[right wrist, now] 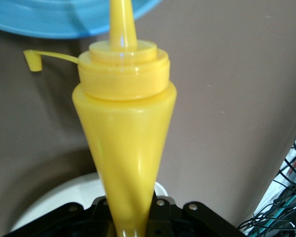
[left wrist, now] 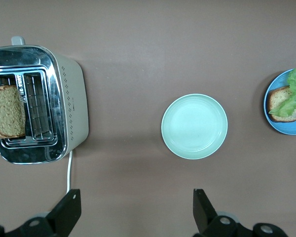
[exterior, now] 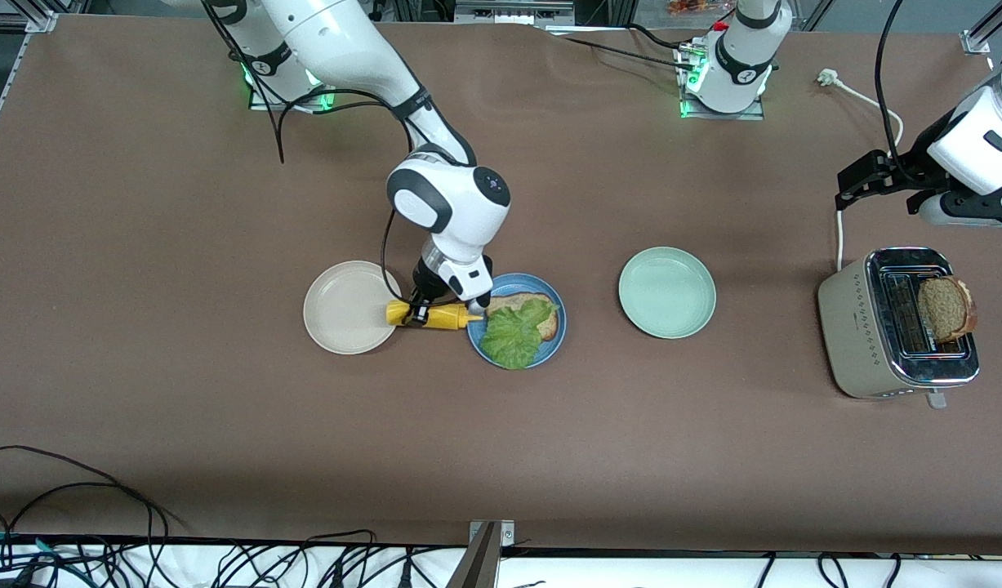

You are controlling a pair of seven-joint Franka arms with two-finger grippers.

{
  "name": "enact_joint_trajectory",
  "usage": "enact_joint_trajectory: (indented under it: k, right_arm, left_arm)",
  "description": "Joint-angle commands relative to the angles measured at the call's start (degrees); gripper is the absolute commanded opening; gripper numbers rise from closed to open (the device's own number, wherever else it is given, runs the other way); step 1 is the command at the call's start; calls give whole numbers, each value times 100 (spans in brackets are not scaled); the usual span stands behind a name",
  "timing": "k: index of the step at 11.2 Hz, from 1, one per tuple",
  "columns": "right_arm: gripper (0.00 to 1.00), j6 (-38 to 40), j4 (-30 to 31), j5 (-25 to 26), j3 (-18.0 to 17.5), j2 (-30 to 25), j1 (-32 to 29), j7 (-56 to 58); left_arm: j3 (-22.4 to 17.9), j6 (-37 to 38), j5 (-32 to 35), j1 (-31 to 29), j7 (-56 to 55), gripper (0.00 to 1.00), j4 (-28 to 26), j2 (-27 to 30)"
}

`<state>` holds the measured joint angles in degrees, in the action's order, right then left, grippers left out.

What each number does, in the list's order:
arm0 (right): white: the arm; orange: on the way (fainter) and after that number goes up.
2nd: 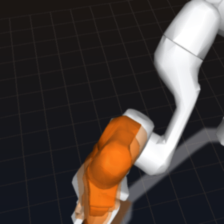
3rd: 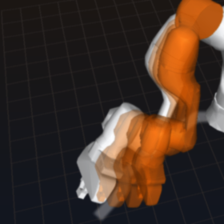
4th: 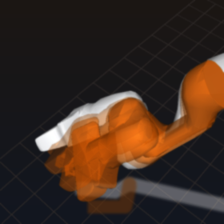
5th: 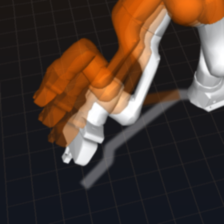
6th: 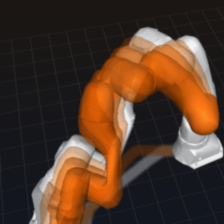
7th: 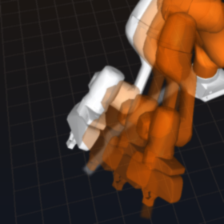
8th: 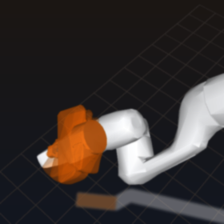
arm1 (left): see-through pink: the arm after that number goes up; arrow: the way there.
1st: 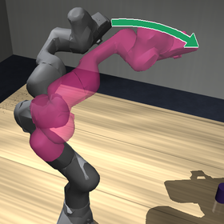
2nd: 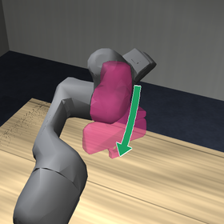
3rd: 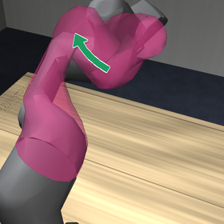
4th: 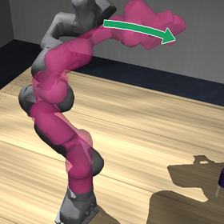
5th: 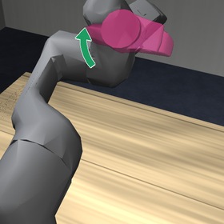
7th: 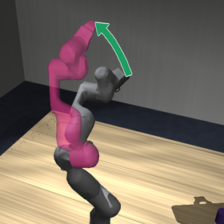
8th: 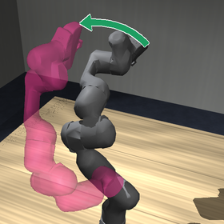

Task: Make sandwich in blue plate with both arms
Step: 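Hold the tilted yellow bottle over the lettuce with the right gripper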

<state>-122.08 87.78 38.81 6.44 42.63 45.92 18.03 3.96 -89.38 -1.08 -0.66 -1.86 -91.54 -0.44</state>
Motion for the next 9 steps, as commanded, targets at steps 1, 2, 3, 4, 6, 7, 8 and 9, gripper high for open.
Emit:
enact_joint_trajectory:
  k: [1,2,3,4,6,7,8,9]
  right_arm:
    - [0,-211,248,-1081,-82,-596,-469,585]
    - [0,-202,257,-1443,-82,-728,-601,866]
    - [0,-193,257,-1743,-195,-843,-794,1061]
    - [0,-176,301,-1937,-414,-974,-1083,1245]
    - [0,-158,450,-2219,-975,-1247,-1768,1588]
    - [0,-141,520,-2299,-1257,-1379,-2137,1729]
    - [0,-123,599,-2325,-1529,-1485,-2462,1844]
    - [0,-53,696,-2326,-1776,-1599,-2779,1984]
  left_arm:
    - [-18,-27,-85,-13,124,100,14,26]
    - [-18,-27,-85,-13,124,100,14,26]
    - [-18,-27,-85,-13,124,100,14,18]
    - [-18,-27,-85,-13,124,100,14,26]
    - [-18,-27,-85,-13,124,100,14,26]
    - [-18,-27,-85,-13,124,100,14,18]
    - [-18,-27,-85,-13,124,100,14,17]
    - [-18,-27,-77,-13,124,100,14,17]
